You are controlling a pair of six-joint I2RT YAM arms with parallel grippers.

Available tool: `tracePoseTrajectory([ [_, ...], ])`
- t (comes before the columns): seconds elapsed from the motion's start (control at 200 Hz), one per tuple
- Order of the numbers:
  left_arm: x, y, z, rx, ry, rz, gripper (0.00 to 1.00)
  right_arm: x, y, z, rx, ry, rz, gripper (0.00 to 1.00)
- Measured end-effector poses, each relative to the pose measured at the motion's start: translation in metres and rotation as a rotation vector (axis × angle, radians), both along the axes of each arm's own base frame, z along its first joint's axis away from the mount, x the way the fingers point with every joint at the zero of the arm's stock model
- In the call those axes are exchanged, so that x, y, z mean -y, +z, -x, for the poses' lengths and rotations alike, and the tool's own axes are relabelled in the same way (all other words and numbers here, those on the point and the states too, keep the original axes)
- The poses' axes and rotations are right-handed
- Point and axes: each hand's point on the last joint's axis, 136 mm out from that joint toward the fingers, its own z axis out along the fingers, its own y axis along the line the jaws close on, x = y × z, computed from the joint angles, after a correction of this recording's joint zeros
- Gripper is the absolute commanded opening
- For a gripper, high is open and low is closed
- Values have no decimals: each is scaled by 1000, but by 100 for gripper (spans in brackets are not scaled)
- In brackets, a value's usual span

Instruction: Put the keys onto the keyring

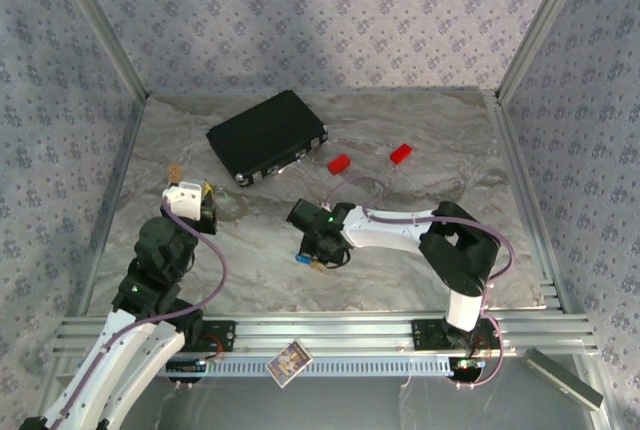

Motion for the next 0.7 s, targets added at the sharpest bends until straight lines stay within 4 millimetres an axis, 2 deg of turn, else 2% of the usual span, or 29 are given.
tracePoseTrajectory([
  [0.09,2,0,0,-1,-9,1,0,4,4,-2,17,50,6,0],
  [0.19,9,-2,1,-10,-51,2,0,12,18,-7,60,133,-1,0],
  [0.405,54,-23,1,-126,-283,1,0,46,54,-14,141,307,-18,0],
  [0.57,91,-23,10,-197,-499,24,0,74,55,-9,134,401,-47,0],
  [0.7,115,-18,18,-235,-632,26,0,83,50,-3,102,465,-56,0],
])
